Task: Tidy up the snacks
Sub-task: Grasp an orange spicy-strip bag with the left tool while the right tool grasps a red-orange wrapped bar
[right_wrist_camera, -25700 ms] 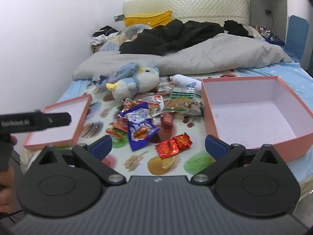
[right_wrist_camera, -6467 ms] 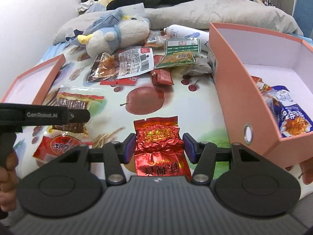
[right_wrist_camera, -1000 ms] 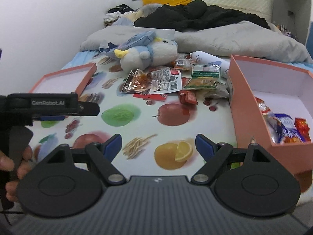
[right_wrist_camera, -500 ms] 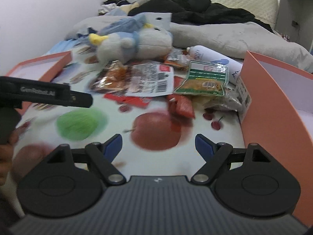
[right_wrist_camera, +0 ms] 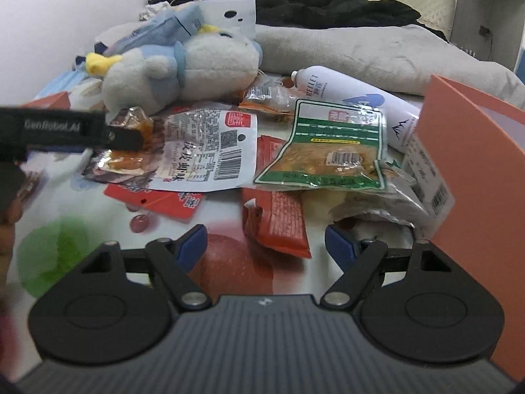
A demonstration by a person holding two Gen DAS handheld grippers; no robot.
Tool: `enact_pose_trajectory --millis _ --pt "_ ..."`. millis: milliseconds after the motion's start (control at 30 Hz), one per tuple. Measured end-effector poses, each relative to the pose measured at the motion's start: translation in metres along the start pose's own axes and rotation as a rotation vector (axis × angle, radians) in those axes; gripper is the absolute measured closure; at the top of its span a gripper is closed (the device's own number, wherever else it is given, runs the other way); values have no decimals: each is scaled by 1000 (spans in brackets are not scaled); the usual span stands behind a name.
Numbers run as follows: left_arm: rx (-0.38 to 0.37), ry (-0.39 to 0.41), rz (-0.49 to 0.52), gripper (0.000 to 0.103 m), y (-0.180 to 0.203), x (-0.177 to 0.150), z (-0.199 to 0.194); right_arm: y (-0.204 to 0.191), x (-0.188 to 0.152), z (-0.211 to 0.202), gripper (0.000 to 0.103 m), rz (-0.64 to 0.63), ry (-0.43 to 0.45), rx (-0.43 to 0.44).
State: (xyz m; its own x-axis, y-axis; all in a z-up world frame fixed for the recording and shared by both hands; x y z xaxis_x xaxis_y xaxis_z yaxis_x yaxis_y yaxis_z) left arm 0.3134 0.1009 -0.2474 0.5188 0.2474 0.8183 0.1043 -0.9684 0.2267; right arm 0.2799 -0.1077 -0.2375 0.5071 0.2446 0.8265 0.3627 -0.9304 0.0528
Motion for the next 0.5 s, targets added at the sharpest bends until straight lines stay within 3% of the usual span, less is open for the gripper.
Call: enact_pose_trajectory --millis 233,400,500 --pt "-35 19 45 3 8 4 27 -8 5 15 23 -90 37 -14" --pt "-42 13 38 3 12 6 43 -4 9 23 24 -33 21 13" --pt "-32 35 90 3 22 7 44 -5 11 26 30 -18 22 21"
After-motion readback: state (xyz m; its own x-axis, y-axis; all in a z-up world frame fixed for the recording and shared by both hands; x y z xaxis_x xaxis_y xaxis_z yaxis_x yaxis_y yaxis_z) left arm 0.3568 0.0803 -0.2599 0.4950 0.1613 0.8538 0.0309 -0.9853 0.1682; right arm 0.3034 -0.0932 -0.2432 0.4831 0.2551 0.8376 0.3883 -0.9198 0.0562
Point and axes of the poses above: each gripper's, at about its wrist camera, not at the fingertips, and z roughly the way its jaws point, y to its right, x to its top, the point moved 2 cm from there along z, roughly the way its jaws point, and after that the axes turned 7 degrees about y, right-handed, at the moved point
